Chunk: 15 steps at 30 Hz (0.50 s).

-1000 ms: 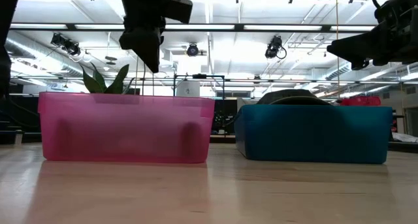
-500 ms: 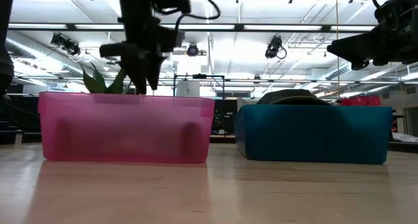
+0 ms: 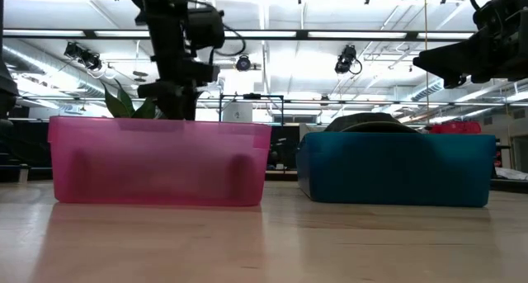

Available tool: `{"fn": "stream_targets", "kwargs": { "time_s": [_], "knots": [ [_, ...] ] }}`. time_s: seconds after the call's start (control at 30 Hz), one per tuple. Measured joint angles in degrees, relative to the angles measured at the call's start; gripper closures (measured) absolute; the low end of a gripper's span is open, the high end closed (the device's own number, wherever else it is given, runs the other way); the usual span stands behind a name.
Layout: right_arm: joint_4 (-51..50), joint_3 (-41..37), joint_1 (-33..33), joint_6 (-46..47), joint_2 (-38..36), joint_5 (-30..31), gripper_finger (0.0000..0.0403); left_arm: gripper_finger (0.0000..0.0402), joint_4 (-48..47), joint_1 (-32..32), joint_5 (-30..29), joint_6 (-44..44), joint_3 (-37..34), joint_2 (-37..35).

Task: Pick & Place hat
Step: Put the brown cap into the red bin

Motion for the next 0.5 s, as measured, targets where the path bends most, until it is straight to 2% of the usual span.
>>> {"fn": "stream_targets", "kwargs": {
  "time_s": [0.23,0.5],
  "knots": [
    [0.00,0.00,0.00,0.00,0.05,0.00,0.0285,0.0181,2.89,5.54,2.52,4.79,-0.02,0.00],
    [0.00,0.00,0.00,0.02,0.05,0.01,0.0285,0.0181,4.44,7.65,4.67,6.79,0.04,3.14]
  ]
}}
